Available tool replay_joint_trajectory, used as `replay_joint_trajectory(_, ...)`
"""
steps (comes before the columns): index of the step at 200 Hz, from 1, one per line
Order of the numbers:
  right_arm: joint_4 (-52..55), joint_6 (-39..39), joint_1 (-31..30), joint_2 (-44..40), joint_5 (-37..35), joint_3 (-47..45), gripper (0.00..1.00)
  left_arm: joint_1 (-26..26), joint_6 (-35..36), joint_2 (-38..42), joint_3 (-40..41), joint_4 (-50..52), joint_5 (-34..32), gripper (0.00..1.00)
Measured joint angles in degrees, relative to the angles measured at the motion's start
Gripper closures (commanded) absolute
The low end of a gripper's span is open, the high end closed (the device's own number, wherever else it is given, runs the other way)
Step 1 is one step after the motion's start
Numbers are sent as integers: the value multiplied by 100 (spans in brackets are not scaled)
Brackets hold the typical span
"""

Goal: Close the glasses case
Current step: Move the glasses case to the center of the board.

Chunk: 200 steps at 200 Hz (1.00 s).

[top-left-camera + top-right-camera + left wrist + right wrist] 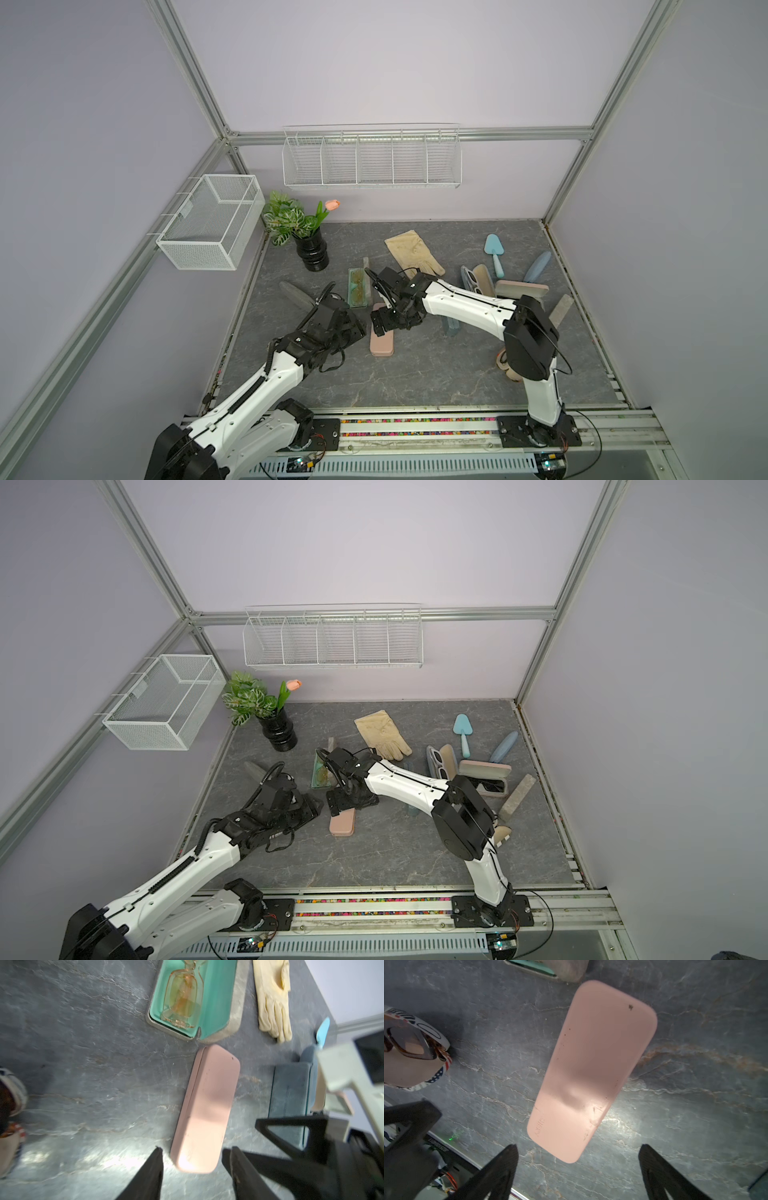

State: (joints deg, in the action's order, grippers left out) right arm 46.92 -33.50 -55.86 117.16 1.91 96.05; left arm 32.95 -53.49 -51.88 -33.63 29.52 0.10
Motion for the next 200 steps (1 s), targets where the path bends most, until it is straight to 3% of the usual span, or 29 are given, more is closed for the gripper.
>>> replay_joint_trajectory(59,201,-140,-203,669,-111,527,5,0,-153,1759,-39,1281,-514,38)
replay_joint_trajectory(140,302,-293,-216,1056,-256,649,0,0,-195,1862,-127,1950,-721,38)
replay_joint_trajectory(200,254,-365,-190,968,-584,358,27,0,-192,1572,-127,1941,-737,38)
